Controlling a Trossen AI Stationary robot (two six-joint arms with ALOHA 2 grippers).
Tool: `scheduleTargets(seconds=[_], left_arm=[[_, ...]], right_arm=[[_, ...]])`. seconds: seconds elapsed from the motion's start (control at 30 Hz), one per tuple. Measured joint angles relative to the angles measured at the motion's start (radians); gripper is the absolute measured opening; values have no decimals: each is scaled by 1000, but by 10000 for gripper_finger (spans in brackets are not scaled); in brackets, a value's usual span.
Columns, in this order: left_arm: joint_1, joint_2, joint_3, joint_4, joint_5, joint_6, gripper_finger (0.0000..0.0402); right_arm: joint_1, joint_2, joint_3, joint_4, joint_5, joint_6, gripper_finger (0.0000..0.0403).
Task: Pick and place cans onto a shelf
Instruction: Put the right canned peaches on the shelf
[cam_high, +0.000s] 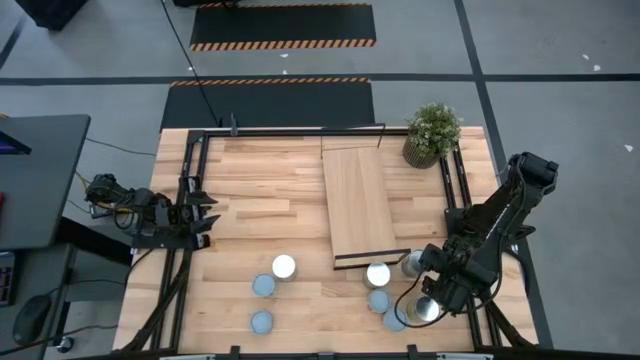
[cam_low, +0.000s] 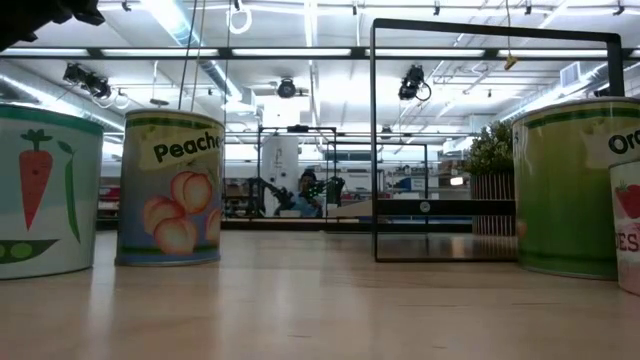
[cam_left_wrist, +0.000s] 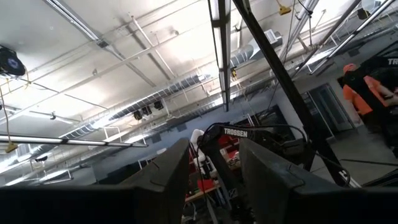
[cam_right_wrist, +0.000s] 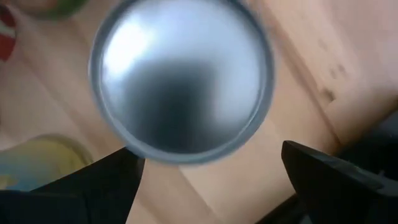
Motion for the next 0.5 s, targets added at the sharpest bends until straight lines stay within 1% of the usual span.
scheduleTargets(seconds=[0.1, 0.17, 0.33, 0.5], left_arm=[[0, 0, 0, 0, 0, -1, 149], [0, 0, 0, -1, 0, -1, 149], [0, 0, 0, -2, 0, -1, 149], [0, 0, 0, -2, 0, 4, 149]], right_arm=[[0, 0, 0, 11, 31, -6, 385], [-4, 0, 0, 10, 32, -7, 385], [-57, -11, 0, 48, -35, -57, 385], [-123, -15, 0, 62, -54, -148, 385]])
